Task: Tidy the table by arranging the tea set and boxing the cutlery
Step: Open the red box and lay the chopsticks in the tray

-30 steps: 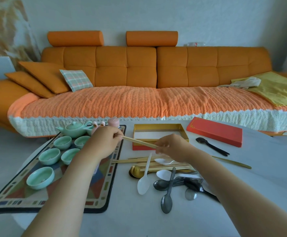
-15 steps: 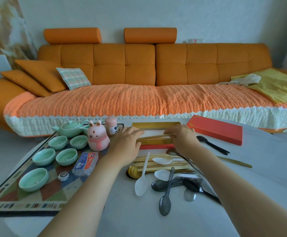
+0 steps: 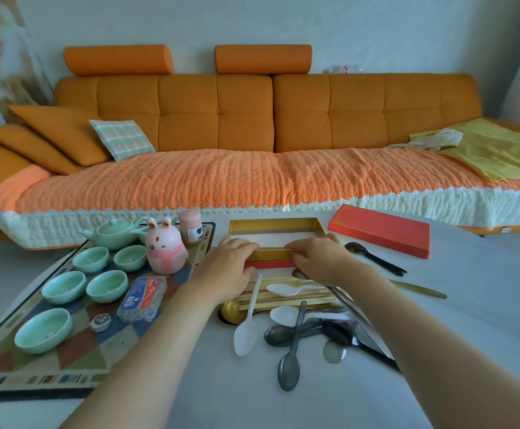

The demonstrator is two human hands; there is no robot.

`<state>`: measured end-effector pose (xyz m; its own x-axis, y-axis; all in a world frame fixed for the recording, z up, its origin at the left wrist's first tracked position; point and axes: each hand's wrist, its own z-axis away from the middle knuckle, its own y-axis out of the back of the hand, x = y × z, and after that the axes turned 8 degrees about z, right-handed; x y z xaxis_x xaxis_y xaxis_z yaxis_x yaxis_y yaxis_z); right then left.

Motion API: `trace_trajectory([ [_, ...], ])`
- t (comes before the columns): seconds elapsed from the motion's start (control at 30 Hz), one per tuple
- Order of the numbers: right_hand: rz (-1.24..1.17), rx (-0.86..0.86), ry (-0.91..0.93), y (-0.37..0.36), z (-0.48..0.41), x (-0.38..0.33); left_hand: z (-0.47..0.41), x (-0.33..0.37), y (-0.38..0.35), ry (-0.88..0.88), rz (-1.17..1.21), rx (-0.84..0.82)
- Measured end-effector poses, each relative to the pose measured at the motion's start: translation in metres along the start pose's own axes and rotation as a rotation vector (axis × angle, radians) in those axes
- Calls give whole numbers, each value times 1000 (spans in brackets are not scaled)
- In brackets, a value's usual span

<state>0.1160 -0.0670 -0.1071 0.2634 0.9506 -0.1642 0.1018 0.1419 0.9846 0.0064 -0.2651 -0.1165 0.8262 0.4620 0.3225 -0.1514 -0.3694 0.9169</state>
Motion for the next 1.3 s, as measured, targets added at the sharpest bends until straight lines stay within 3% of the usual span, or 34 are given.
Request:
trace_trajectory([
  [0.1,0,70,-3,-2,2,0,3,4,3,-16,-45,143],
  [0.17,67,248,40,0,4,-1,6,7,8,-28,-33,212],
  [0.23,69,380,122,8,7,-8,9,8,10,-22,45,179],
  [0.33,4,214,185,19,16,-23,15,7,7,20,78,43],
  [0.43,114,31,171,9,21,-27,20,5,3,65,38,-54],
  [0.6,319,27,195,-2,22,-31,24,3,4,118,63,-133],
  [1.0,205,105,177,-10,14,-45,26,-5,12,221,123,-40],
  [1.3,60,-28,97,-8,8,-46,24,-26,31,95,-162,228],
])
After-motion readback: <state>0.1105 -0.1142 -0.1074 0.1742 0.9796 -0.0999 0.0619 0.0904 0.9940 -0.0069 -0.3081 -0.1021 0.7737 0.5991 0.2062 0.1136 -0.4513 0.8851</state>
